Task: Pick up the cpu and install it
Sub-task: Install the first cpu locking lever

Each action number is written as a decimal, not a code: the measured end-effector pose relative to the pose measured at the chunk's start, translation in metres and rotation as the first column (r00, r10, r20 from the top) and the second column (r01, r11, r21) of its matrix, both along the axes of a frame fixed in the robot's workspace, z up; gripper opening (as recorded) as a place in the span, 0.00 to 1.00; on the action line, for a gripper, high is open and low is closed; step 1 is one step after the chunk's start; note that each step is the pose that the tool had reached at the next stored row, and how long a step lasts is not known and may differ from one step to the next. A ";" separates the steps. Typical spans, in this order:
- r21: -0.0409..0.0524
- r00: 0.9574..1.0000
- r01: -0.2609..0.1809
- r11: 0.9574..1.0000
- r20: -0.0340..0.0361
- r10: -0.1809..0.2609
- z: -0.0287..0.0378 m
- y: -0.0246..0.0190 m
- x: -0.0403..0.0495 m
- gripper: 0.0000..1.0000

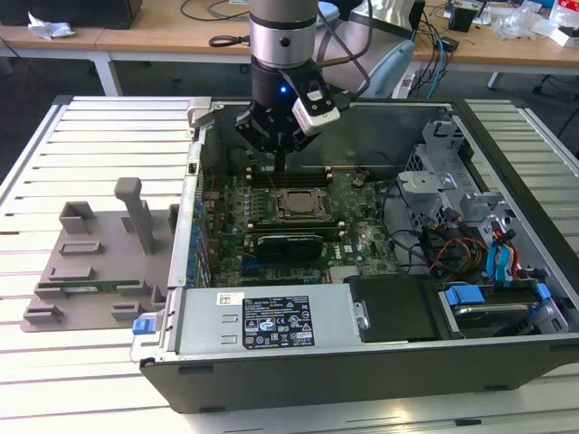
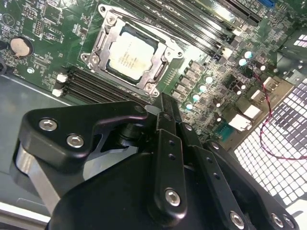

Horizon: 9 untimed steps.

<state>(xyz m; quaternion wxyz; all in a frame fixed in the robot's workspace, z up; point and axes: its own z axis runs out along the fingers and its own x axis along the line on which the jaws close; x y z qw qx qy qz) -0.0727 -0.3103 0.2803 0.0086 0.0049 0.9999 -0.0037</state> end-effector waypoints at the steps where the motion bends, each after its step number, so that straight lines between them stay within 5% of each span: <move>1: 0.000 1.000 0.000 1.000 0.000 0.000 0.0000 0.0000 -0.0006 0.11; 9: 0.000 1.000 0.000 1.000 0.000 0.000 -0.0007 0.0000 -0.0066 0.11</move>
